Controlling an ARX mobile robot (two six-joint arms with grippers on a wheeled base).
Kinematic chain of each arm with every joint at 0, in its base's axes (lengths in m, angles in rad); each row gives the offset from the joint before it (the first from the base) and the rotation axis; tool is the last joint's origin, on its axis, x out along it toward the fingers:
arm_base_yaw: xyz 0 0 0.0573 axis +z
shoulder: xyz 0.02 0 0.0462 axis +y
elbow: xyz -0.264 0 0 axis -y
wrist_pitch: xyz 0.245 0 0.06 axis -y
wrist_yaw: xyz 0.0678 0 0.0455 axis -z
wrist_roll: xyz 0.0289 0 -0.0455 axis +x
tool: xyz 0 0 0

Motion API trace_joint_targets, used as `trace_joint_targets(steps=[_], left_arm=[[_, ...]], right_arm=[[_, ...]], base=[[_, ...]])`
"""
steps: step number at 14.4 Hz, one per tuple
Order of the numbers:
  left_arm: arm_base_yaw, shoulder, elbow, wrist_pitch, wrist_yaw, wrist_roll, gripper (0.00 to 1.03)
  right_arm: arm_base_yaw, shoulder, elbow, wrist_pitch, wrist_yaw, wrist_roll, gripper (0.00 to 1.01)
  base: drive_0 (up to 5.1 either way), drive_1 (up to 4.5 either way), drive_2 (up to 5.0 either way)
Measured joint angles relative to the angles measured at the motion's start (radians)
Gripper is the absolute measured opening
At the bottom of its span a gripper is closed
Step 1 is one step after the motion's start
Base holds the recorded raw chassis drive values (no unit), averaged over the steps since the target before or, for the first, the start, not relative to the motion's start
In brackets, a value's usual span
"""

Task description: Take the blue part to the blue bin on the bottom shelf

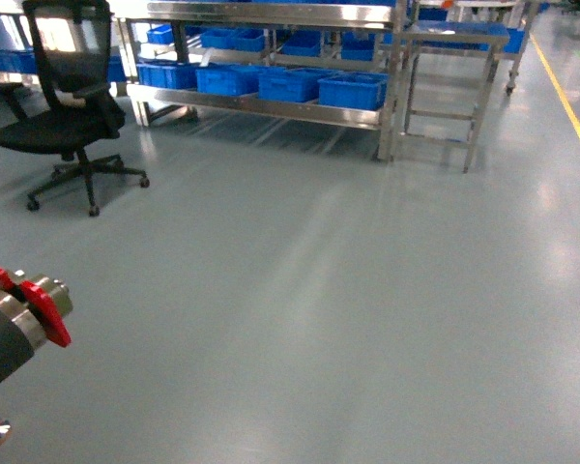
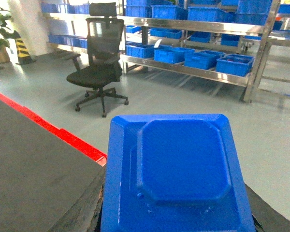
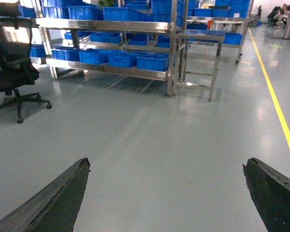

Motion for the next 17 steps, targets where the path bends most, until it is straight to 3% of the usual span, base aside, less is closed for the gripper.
trace_joint_targets(steps=[17], left_arm=[[0.0, 0.001, 0.0, 0.0, 0.0, 0.0, 0.43]], right_arm=[[0.0, 0.0, 0.0, 0.0, 0.0, 0.0, 0.98]], base=[[-1.5, -1.47, -1.5]])
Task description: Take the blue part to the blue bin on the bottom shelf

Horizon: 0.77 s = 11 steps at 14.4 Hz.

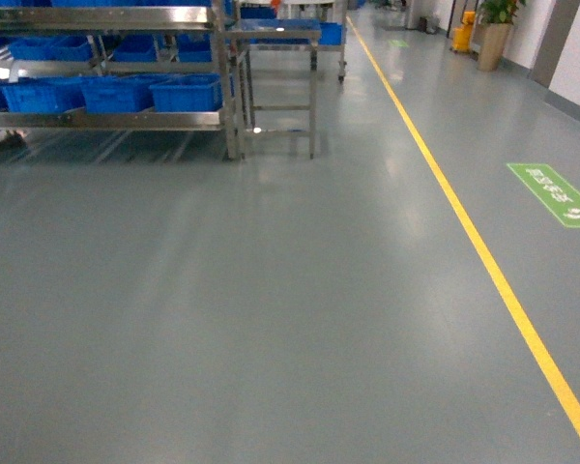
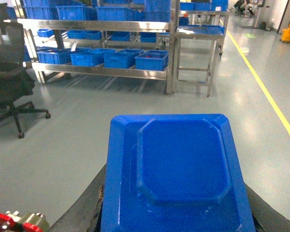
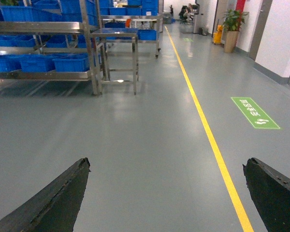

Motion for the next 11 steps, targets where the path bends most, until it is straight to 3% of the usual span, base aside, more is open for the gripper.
trace_joint_targets(steps=[5, 11], left_arm=[[0.0, -0.001, 0.0, 0.0, 0.0, 0.0, 0.43], [0.0, -0.004, 0.0, 0.0, 0.0, 0.0, 0.43]], right_arm=[[0.0, 0.0, 0.0, 0.0, 0.001, 0.0, 0.98], [0.0, 0.0, 0.0, 0.001, 0.001, 0.0, 0.98]], base=[[0.0, 0.0, 0.0], [0.0, 4.24, -4.3]])
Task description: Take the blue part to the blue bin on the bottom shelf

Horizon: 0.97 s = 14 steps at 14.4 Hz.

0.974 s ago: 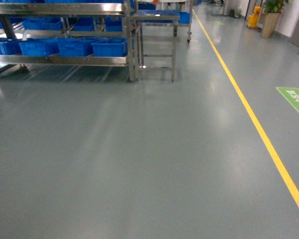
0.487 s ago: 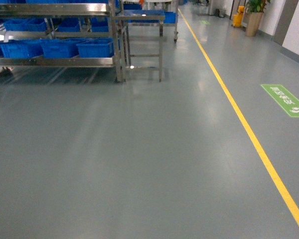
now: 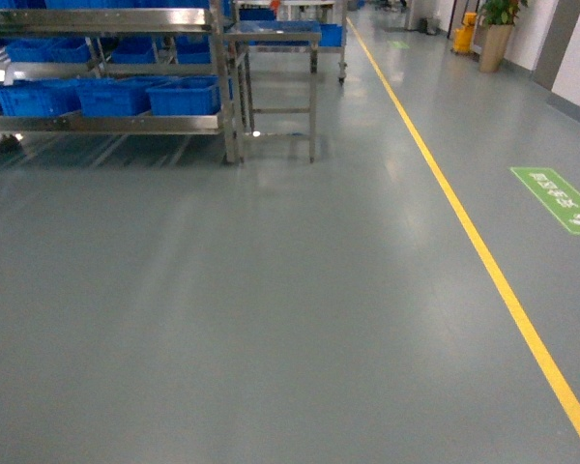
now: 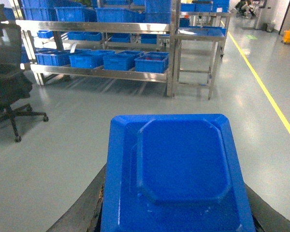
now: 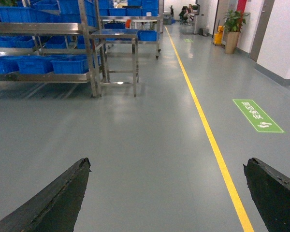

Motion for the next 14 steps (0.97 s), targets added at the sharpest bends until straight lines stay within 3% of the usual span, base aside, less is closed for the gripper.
trace_joint_targets(steps=[14], left_arm=[[0.0, 0.002, 0.0, 0.003, 0.0, 0.0, 0.43]], right_arm=[[0.0, 0.0, 0.0, 0.001, 0.0, 0.0, 0.98]], base=[[0.0, 4.22, -4.3]])
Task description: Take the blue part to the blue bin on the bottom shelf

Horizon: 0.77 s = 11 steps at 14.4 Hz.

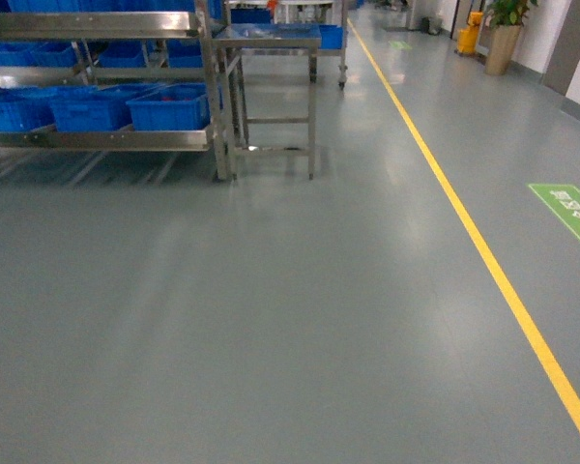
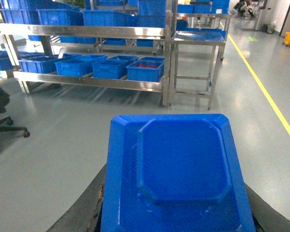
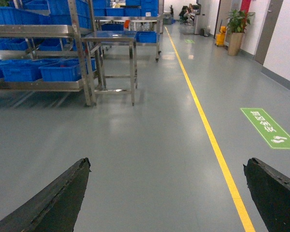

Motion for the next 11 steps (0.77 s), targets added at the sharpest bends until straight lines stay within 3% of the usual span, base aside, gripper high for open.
trace_joint_targets(steps=[11], left_arm=[[0.0, 0.0, 0.0, 0.002, 0.0, 0.0, 0.43]], right_arm=[[0.0, 0.0, 0.0, -0.001, 0.0, 0.0, 0.98]], base=[[0.1, 4.37, -4.1]])
